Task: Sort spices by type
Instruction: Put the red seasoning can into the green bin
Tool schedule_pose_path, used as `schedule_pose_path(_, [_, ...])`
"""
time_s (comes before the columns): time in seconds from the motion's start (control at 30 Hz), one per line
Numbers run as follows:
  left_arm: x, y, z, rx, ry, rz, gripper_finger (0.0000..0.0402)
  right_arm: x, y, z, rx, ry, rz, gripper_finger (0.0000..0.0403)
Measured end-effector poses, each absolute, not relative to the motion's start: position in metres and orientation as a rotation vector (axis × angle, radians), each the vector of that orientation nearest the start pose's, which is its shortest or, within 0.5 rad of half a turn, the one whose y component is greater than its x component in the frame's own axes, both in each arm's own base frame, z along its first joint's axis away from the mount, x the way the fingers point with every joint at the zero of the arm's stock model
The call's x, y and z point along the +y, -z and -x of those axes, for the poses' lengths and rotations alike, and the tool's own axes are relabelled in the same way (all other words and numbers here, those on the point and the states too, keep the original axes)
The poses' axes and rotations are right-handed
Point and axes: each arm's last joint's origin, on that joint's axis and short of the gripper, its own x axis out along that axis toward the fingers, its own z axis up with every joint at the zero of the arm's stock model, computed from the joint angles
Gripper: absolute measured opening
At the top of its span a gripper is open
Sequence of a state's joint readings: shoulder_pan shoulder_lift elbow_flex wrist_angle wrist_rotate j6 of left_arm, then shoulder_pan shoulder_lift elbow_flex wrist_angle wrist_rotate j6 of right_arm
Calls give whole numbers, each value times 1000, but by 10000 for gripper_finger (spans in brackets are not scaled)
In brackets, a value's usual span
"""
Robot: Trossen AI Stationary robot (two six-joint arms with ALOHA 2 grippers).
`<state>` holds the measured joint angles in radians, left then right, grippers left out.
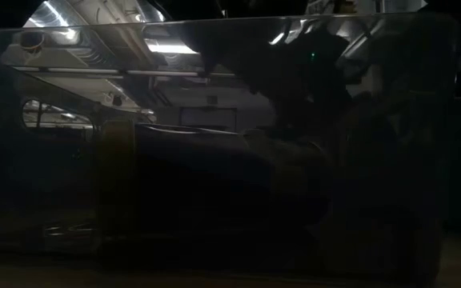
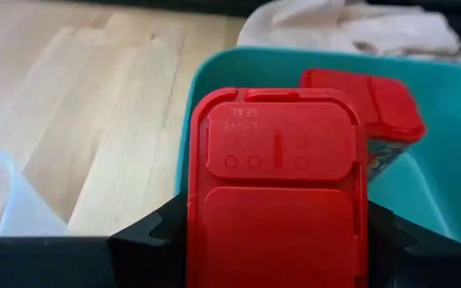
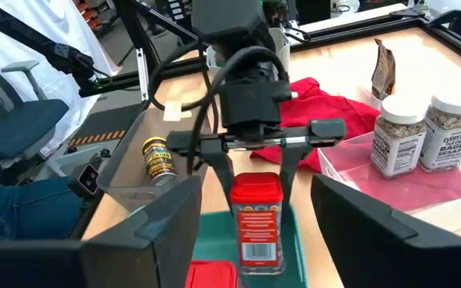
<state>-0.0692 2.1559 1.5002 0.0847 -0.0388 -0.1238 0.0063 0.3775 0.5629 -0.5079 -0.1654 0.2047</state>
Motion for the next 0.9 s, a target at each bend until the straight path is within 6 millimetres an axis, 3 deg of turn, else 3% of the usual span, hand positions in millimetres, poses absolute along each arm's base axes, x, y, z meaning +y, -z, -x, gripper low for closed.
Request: schedule_pose_path(0.9, [-33,-167,-474,618,26,-8,208,5,-272,-95,359,-134,-231,237])
